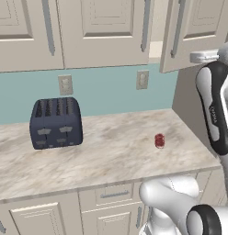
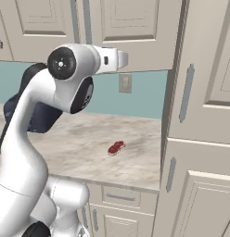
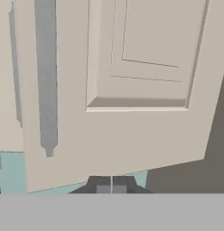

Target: Retrieve the tupperware from the cabinet, then place the raw meat into the tupperware to avoid contamination.

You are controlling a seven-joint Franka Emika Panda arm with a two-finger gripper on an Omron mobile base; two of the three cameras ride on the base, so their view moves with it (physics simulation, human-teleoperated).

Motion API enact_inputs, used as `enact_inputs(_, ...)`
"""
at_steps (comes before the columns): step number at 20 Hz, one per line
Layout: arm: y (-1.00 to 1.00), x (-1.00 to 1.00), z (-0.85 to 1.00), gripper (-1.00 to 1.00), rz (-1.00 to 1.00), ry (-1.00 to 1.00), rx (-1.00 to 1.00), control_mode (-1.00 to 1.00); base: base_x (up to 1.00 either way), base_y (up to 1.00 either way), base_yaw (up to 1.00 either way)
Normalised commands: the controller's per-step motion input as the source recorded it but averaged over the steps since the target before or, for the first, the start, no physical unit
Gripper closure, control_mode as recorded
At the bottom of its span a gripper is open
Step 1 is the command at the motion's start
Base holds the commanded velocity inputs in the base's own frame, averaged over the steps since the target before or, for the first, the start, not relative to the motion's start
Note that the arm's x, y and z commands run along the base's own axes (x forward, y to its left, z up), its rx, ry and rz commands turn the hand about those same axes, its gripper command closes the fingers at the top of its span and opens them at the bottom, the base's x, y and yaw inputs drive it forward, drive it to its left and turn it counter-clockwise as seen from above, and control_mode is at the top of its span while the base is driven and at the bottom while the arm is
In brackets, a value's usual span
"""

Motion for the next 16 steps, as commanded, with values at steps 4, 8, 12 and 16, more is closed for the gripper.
enact_inputs(4,0.10,-0.45,0.00,1.00,0.00,0.00,0.00,-1.00,0.00,0.00,0.00)
enact_inputs(8,0.32,-0.29,0.00,1.00,0.00,0.00,-0.02,-1.00,0.00,0.00,0.00)
enact_inputs(12,0.39,-0.17,0.00,1.00,0.00,0.07,-0.05,-1.00,0.00,0.00,0.00)
enact_inputs(16,0.40,-0.09,0.01,1.00,0.00,0.12,-0.08,-1.00,0.00,0.00,0.00)
